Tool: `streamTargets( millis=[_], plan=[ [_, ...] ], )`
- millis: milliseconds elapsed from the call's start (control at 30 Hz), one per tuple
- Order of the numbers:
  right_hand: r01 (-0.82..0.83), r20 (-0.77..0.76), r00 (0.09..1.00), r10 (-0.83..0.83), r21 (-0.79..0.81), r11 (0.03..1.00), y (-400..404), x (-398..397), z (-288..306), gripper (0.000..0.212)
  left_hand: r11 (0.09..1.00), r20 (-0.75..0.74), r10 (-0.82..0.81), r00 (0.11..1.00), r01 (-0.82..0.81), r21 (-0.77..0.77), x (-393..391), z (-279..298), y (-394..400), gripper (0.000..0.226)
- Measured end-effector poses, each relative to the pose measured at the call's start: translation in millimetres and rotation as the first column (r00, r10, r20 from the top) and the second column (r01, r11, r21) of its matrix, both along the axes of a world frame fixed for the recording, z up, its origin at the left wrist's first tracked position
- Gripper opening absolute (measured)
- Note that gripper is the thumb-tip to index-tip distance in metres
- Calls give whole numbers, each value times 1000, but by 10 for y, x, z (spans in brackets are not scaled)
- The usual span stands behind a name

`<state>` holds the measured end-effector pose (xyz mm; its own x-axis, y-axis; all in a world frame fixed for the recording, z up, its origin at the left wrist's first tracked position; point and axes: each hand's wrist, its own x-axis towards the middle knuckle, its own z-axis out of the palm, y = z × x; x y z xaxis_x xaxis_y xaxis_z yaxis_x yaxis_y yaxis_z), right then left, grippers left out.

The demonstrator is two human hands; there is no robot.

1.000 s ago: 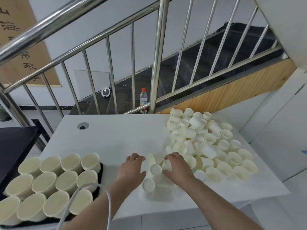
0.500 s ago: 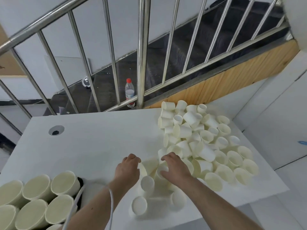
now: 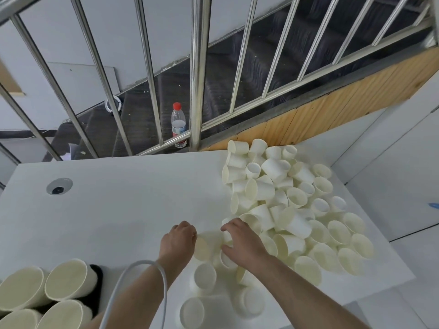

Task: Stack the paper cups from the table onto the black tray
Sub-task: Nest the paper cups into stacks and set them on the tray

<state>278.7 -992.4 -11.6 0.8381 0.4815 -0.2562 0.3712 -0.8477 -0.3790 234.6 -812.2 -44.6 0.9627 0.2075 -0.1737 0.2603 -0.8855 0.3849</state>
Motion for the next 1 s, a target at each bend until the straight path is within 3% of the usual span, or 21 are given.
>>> streamTargets(
  millis=[100, 400, 600, 767, 1000],
  plan=[
    [-25, 8, 1000, 24, 14, 1000, -8, 18, 14, 45, 997, 33, 73, 997, -74, 4, 10, 51, 57, 22],
    [-97, -18, 995, 98, 26, 995, 126, 79, 50, 44, 981, -61, 192, 979, -190, 44, -104, 195, 305, 33],
    [-299, -152, 943, 298, 14, 954, 160, -61, 119, 60, 997, -73, 0, 997, -6, -78, -237, 169, 273, 65],
    [-404, -173, 901, 397, -9, 915, 157, -192, 167, 77, 994, -113, -106, 988, 104, -26, -328, 129, 223, 73],
    [-539, -153, 839, 522, -105, 836, 289, -292, 123, 84, 999, -128, 25, 991, -21, 32, -386, 152, 313, 67]
  ],
)
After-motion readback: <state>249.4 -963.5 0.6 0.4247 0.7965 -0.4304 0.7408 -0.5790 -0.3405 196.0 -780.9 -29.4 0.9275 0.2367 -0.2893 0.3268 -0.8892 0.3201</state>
